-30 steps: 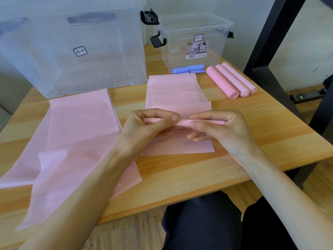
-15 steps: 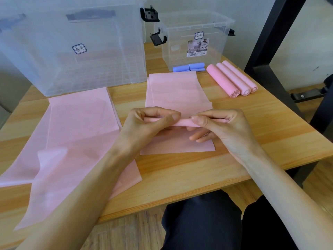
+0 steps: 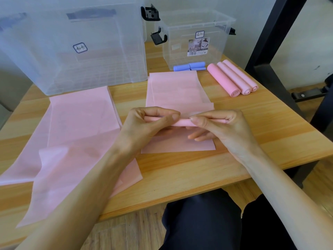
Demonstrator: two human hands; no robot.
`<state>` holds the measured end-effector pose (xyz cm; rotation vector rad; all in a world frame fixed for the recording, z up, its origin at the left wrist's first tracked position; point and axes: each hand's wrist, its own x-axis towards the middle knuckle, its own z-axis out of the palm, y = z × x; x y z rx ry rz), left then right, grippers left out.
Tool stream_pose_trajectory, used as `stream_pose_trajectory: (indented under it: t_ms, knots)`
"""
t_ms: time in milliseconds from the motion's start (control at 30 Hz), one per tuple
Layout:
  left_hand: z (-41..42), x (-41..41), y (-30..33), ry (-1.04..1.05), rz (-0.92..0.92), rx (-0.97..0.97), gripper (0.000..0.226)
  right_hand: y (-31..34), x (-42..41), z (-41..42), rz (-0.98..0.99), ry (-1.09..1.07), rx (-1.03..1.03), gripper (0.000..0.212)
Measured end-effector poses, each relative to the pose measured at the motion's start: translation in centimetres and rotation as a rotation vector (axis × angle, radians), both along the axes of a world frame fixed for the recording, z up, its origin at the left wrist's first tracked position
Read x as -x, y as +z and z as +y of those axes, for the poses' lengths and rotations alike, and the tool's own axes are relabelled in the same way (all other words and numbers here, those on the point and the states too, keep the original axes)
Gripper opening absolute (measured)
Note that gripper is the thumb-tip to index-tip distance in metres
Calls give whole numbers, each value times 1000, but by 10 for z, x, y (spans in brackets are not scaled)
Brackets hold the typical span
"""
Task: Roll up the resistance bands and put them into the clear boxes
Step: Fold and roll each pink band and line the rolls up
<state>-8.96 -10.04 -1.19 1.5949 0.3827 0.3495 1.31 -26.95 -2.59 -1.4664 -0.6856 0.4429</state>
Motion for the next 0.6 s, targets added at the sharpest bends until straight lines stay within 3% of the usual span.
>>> stream_pose_trajectory:
  t_ms: [600]
  knots:
    - [2,5,2,-84,19,-5,20,1,9,-9,56,-16,-53,21]
